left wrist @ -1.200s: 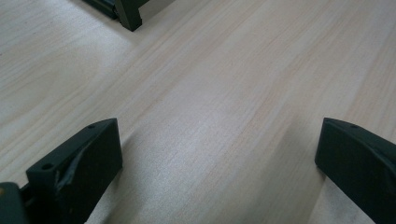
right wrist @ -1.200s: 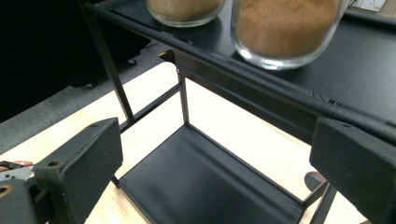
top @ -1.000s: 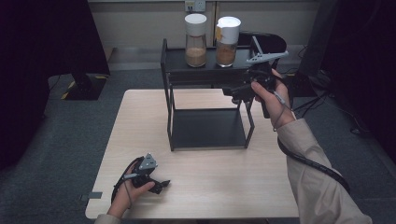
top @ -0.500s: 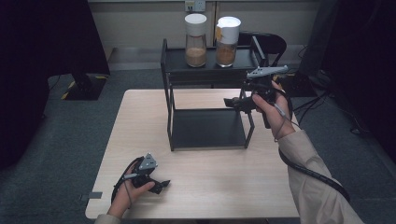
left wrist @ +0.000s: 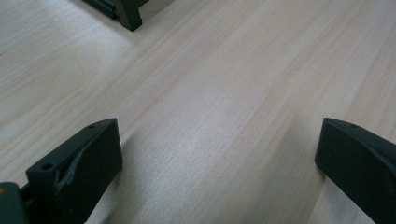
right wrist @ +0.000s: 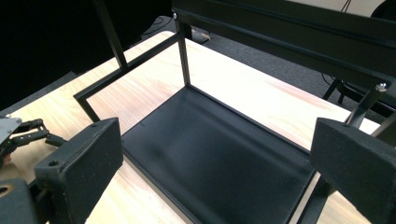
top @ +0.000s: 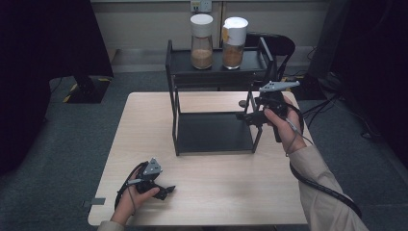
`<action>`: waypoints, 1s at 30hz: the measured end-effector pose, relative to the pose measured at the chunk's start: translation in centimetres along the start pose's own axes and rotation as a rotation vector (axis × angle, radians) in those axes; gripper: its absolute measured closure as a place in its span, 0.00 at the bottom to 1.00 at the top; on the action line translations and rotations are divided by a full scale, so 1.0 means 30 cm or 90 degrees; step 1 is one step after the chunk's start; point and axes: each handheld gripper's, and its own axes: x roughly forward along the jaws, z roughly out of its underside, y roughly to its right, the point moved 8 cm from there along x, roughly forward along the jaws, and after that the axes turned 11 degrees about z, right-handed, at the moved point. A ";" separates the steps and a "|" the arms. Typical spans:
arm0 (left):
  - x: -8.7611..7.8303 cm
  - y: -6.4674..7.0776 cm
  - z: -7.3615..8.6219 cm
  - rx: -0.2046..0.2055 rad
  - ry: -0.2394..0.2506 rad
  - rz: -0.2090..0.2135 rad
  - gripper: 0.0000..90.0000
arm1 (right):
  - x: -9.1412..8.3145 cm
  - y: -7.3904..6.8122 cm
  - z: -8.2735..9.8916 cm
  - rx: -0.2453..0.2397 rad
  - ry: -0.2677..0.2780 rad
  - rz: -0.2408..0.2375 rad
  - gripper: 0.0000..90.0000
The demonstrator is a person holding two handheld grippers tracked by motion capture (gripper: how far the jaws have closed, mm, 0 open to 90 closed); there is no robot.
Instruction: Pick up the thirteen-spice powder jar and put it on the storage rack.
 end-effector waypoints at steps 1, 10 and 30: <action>0.000 0.000 0.000 0.000 0.000 0.000 0.00 | -0.001 0.000 0.006 0.001 -0.001 0.000 0.02; 0.000 0.000 0.000 0.000 -0.001 0.001 0.00 | -0.009 -0.001 0.070 0.005 0.001 -0.008 0.02; 0.000 0.000 0.000 0.000 -0.001 0.001 0.00 | -0.017 0.025 0.242 0.031 -0.008 -0.008 0.02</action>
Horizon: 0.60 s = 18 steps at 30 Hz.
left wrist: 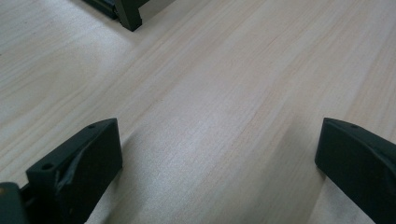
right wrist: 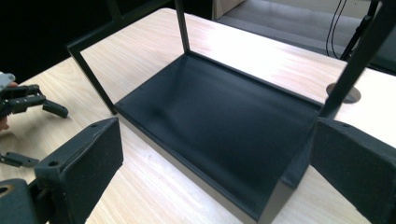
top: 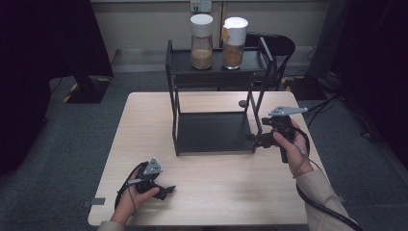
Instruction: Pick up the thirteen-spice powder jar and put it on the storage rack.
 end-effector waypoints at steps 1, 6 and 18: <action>0.000 0.000 0.000 0.000 0.000 0.000 0.00 | -0.001 0.001 0.009 0.000 0.000 0.001 0.02; 0.000 0.000 0.000 0.000 0.000 0.000 0.00 | -0.004 0.009 0.054 0.002 -0.003 0.002 0.02; 0.000 0.000 0.000 0.000 0.000 0.000 0.00 | 0.001 0.025 0.153 0.017 -0.017 0.008 0.02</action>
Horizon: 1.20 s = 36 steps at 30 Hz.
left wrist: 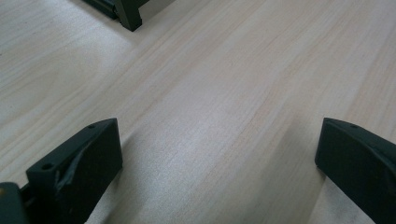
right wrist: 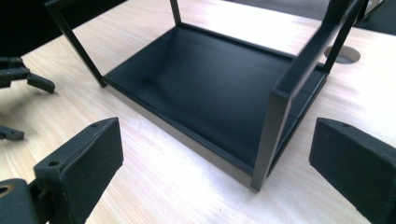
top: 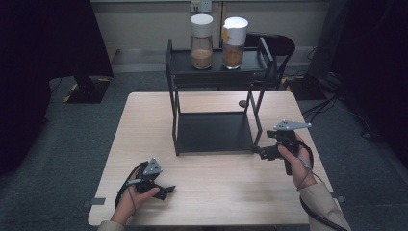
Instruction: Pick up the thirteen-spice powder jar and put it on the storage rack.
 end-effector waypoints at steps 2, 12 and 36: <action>0.000 0.000 0.000 0.000 0.000 0.000 0.00 | 0.000 0.003 0.014 0.003 -0.003 0.002 0.02; 0.000 0.000 0.000 0.000 0.000 0.000 0.00 | -0.005 0.026 0.078 0.010 -0.014 0.010 0.02; 0.000 0.000 0.000 0.000 0.000 0.000 0.00 | -0.025 0.075 0.210 0.025 -0.037 0.034 0.02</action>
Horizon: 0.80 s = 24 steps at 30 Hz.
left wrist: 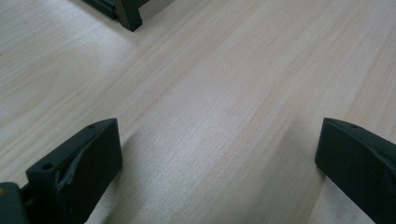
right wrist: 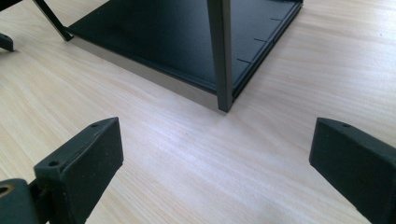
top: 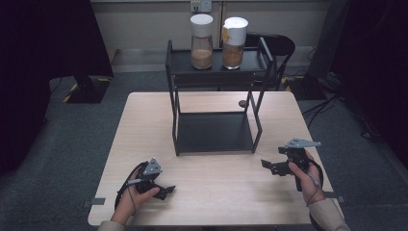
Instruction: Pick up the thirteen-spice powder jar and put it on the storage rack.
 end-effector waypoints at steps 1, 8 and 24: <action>0.000 0.000 0.000 0.000 0.000 0.000 0.00 | -0.002 0.003 0.004 0.000 -0.002 0.002 0.02; 0.000 0.000 0.000 0.000 0.000 0.000 0.00 | -0.017 0.029 0.037 0.008 -0.005 0.013 0.02; 0.000 0.000 0.000 0.000 0.000 0.000 0.00 | -0.045 0.083 0.124 0.004 -0.023 0.039 0.02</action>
